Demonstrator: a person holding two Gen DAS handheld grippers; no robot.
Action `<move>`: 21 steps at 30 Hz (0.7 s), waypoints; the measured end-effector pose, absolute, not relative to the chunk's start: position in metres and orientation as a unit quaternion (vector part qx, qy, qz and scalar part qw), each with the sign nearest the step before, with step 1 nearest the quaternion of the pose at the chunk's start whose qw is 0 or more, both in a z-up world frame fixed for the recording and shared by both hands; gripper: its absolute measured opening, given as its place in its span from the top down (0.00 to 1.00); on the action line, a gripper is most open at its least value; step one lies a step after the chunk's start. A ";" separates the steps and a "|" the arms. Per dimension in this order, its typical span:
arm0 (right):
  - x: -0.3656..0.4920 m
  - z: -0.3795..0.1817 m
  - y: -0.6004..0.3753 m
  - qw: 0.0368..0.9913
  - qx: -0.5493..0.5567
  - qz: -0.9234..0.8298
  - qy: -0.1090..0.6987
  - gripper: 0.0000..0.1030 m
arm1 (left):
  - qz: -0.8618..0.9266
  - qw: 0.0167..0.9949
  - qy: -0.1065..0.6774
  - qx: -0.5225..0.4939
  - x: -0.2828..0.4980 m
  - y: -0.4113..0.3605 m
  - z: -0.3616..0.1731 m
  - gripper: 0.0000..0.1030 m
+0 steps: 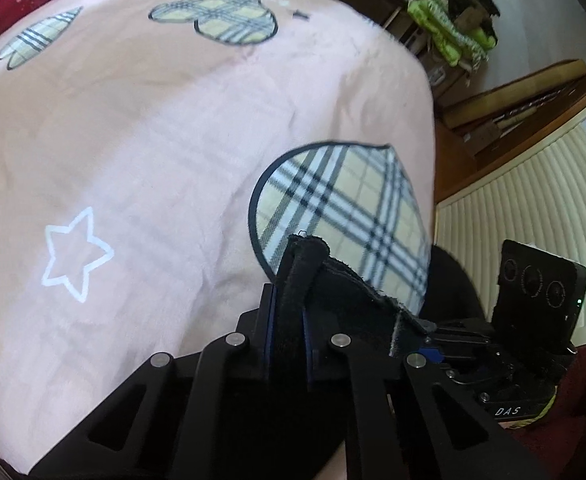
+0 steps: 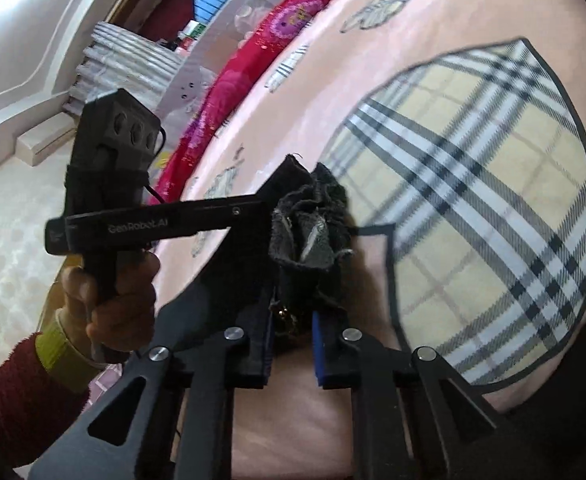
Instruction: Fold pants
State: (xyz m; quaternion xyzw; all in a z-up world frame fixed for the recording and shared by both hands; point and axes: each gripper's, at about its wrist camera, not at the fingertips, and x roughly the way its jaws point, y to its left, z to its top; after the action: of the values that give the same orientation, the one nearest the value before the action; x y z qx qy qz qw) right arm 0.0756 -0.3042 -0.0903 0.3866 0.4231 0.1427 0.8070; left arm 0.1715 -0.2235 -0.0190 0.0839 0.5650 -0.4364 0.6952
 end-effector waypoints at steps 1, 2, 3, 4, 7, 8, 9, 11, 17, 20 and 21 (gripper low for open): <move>0.077 -0.086 -0.303 0.808 0.386 0.150 0.419 0.84 | -0.438 0.700 0.559 0.076 0.170 -0.218 -0.012 0.91; 0.077 -0.081 -0.301 0.809 0.386 0.159 0.413 0.84 | -0.440 0.703 0.555 0.071 0.168 -0.213 -0.007 0.91; 0.078 -0.075 -0.298 0.811 0.384 0.168 0.408 0.84 | -0.442 0.709 0.546 0.058 0.166 -0.205 0.002 0.91; 0.080 -0.068 -0.295 0.813 0.382 0.180 0.402 0.84 | -0.442 0.714 0.541 0.048 0.164 -0.198 0.009 0.91; 0.085 -0.047 -0.281 0.818 0.370 0.216 0.384 0.84 | -0.441 0.729 0.523 0.024 0.158 -0.178 0.029 0.91; 0.087 -0.041 -0.276 0.819 0.365 0.226 0.380 0.84 | -0.440 0.735 0.516 0.014 0.155 -0.168 0.037 0.91; 0.089 -0.034 -0.269 0.820 0.361 0.239 0.375 0.84 | -0.439 0.740 0.509 0.006 0.152 -0.160 0.044 0.91; 0.093 -0.023 -0.257 0.818 0.355 0.262 0.368 0.84 | -0.435 0.751 0.496 -0.007 0.147 -0.142 0.057 0.91; 0.107 -0.003 -0.216 0.802 0.335 0.334 0.365 0.84 | -0.415 0.778 0.470 -0.050 0.129 -0.083 0.085 0.91; 0.118 0.001 -0.194 0.785 0.330 0.369 0.372 0.84 | -0.402 0.790 0.459 -0.067 0.121 -0.053 0.092 0.91; 0.120 0.001 -0.188 0.782 0.327 0.376 0.374 0.84 | -0.393 0.795 0.455 -0.076 0.118 -0.040 0.093 0.91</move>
State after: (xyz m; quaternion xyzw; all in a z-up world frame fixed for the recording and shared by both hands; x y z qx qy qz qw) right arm 0.1196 -0.1875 0.0014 0.3274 0.3739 0.3762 0.7820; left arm 0.1178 -0.0399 0.0929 -0.0764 0.4553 -0.3926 0.7954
